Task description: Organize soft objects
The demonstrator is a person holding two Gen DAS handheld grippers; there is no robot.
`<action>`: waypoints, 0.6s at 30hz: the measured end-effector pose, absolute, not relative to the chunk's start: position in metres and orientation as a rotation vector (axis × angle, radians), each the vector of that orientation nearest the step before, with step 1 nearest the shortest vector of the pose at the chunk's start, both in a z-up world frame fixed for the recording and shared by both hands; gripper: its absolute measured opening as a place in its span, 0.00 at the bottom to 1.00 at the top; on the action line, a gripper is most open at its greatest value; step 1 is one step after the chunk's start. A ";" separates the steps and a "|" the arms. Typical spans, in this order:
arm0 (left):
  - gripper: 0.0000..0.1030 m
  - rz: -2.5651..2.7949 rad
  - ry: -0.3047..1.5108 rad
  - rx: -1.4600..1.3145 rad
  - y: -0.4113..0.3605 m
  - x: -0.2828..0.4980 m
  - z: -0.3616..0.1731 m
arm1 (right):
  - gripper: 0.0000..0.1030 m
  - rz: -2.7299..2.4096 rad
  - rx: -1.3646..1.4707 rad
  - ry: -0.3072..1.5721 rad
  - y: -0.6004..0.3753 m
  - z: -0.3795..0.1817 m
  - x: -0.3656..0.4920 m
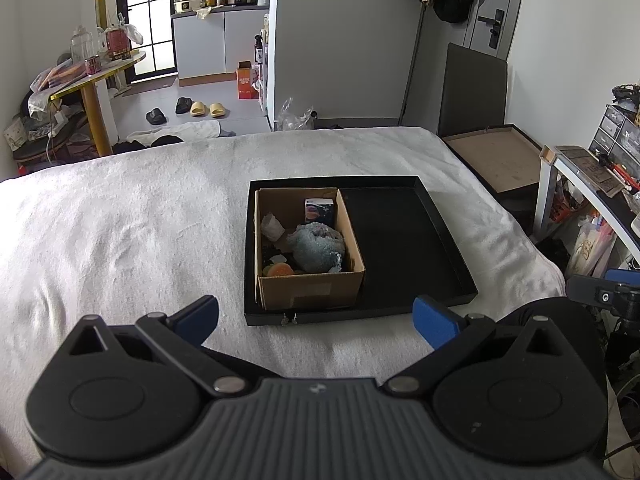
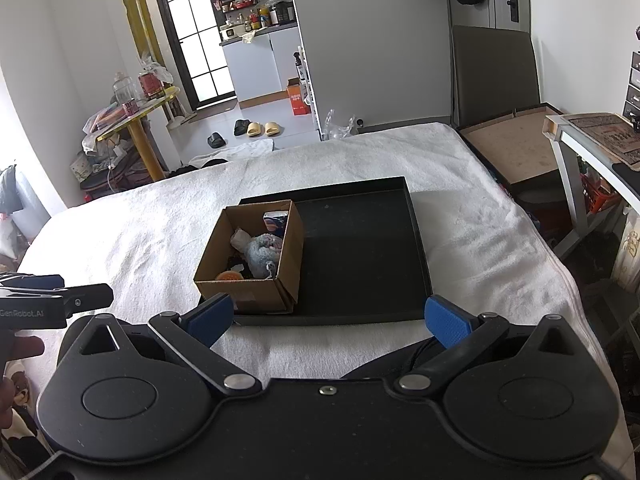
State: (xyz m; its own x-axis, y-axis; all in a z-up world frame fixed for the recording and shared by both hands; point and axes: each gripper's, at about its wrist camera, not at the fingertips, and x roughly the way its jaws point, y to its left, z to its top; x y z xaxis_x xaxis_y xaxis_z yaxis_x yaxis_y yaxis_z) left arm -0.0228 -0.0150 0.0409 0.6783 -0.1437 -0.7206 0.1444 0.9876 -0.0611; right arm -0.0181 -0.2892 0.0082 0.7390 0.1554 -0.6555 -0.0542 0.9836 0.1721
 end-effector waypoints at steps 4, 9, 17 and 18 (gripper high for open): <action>0.99 -0.162 0.812 0.000 -0.015 -0.023 0.040 | 1.00 0.113 0.145 0.736 -0.289 0.007 -0.017; 0.99 -0.164 0.815 -0.001 -0.015 -0.023 0.039 | 1.00 0.113 0.144 0.736 -0.289 0.007 -0.017; 0.99 -0.153 0.807 0.001 -0.015 -0.025 0.037 | 1.00 0.108 0.136 0.738 -0.288 0.006 -0.017; 0.99 -0.154 0.809 0.005 -0.015 -0.024 0.036 | 1.00 0.107 0.136 0.739 -0.288 0.005 -0.017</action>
